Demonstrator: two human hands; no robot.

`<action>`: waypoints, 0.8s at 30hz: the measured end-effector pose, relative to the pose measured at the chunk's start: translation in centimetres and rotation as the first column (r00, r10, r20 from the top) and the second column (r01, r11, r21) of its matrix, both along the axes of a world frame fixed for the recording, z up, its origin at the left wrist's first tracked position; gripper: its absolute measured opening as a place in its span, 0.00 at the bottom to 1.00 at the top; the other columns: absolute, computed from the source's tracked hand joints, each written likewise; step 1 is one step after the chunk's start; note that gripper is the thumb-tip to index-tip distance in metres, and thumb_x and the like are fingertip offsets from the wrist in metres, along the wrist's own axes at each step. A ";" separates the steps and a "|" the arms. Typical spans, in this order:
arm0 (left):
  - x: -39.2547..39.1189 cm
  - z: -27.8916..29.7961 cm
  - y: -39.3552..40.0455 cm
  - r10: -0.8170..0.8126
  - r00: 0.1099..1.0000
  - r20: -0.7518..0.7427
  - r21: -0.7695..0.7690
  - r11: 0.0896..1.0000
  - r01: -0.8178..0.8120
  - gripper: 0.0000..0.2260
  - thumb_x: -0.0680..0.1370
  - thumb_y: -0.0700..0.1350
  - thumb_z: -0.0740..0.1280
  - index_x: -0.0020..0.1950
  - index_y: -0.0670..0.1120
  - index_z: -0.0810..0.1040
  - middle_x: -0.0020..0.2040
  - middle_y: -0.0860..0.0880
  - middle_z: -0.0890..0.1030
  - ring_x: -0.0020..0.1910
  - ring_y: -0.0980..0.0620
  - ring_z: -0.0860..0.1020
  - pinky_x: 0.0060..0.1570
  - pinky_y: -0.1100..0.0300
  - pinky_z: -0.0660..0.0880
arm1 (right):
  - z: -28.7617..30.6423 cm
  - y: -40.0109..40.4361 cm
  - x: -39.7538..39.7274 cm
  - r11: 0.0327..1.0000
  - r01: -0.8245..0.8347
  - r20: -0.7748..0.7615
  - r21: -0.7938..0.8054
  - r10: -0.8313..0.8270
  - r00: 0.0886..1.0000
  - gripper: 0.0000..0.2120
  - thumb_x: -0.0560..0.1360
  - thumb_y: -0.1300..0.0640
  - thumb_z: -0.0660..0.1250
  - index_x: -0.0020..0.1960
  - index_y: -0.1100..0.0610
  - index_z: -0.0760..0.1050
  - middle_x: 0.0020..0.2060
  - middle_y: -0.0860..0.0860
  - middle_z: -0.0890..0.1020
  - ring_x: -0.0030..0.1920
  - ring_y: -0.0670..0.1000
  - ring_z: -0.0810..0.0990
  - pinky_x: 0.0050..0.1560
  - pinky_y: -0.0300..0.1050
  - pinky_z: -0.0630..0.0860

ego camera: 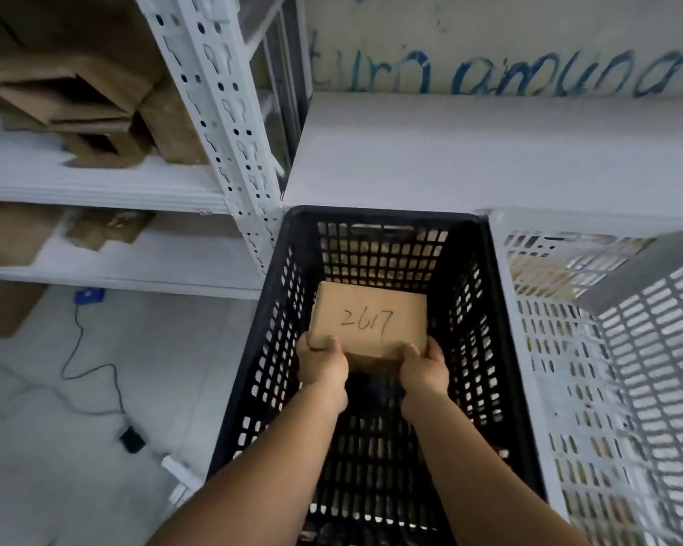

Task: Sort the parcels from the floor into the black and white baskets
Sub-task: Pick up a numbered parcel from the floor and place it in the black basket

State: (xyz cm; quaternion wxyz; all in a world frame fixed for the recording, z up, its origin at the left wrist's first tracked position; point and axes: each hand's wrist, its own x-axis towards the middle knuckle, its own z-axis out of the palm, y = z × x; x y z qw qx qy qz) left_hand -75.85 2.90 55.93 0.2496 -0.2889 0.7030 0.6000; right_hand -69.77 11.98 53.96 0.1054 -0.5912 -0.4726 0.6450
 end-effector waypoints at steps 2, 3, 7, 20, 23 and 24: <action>-0.6 -1.1 0.5 0.034 0.999 0.010 0.016 0.999 -0.034 0.21 0.80 0.45 0.62 0.73 0.54 0.64 0.63 0.46 0.75 0.58 0.45 0.75 0.55 0.53 0.74 | -1.3 0.2 -0.9 1.000 -0.002 -0.001 -0.009 0.002 1.000 0.24 0.79 0.56 0.61 0.74 0.46 0.64 0.66 0.55 0.75 0.56 0.55 0.76 0.59 0.53 0.75; -1.0 -1.6 0.8 0.044 0.999 0.012 0.012 0.999 -0.044 0.22 0.80 0.44 0.62 0.73 0.54 0.63 0.63 0.46 0.75 0.58 0.45 0.75 0.54 0.53 0.73 | -2.1 0.4 -1.4 1.000 -0.004 0.013 -0.009 0.004 1.000 0.24 0.79 0.55 0.61 0.74 0.45 0.64 0.65 0.55 0.76 0.54 0.55 0.75 0.56 0.53 0.75; -2.5 -3.9 1.9 0.071 0.996 0.053 0.029 0.997 -0.073 0.24 0.79 0.45 0.63 0.74 0.53 0.60 0.63 0.45 0.75 0.59 0.43 0.76 0.58 0.50 0.74 | -4.0 1.6 -3.2 0.999 -0.041 0.062 0.002 0.041 0.997 0.23 0.79 0.55 0.61 0.74 0.45 0.64 0.66 0.55 0.74 0.59 0.56 0.76 0.59 0.52 0.75; -6.9 -9.2 3.8 0.120 0.986 0.118 0.073 0.989 -0.130 0.21 0.79 0.43 0.65 0.71 0.47 0.65 0.62 0.42 0.77 0.58 0.41 0.77 0.61 0.45 0.74 | -8.1 3.9 -8.4 0.996 -0.090 0.094 0.010 0.088 0.992 0.19 0.81 0.60 0.58 0.70 0.50 0.69 0.59 0.53 0.79 0.52 0.55 0.77 0.49 0.47 0.74; -7.9 -9.9 3.9 0.128 0.983 0.135 0.097 0.985 -0.141 0.17 0.78 0.43 0.65 0.67 0.45 0.70 0.61 0.43 0.78 0.56 0.42 0.78 0.60 0.46 0.75 | -8.9 3.6 -9.4 0.995 -0.100 0.091 0.006 0.099 0.991 0.18 0.81 0.60 0.57 0.71 0.52 0.69 0.63 0.55 0.78 0.60 0.58 0.77 0.61 0.50 0.74; -8.1 -9.9 3.9 0.124 0.981 0.150 0.108 0.984 -0.141 0.17 0.78 0.44 0.66 0.67 0.45 0.70 0.60 0.43 0.79 0.57 0.42 0.78 0.61 0.47 0.75 | -8.8 3.4 -9.7 0.994 -0.113 0.097 0.004 0.112 0.989 0.19 0.82 0.60 0.57 0.72 0.51 0.68 0.63 0.55 0.78 0.61 0.58 0.76 0.61 0.49 0.74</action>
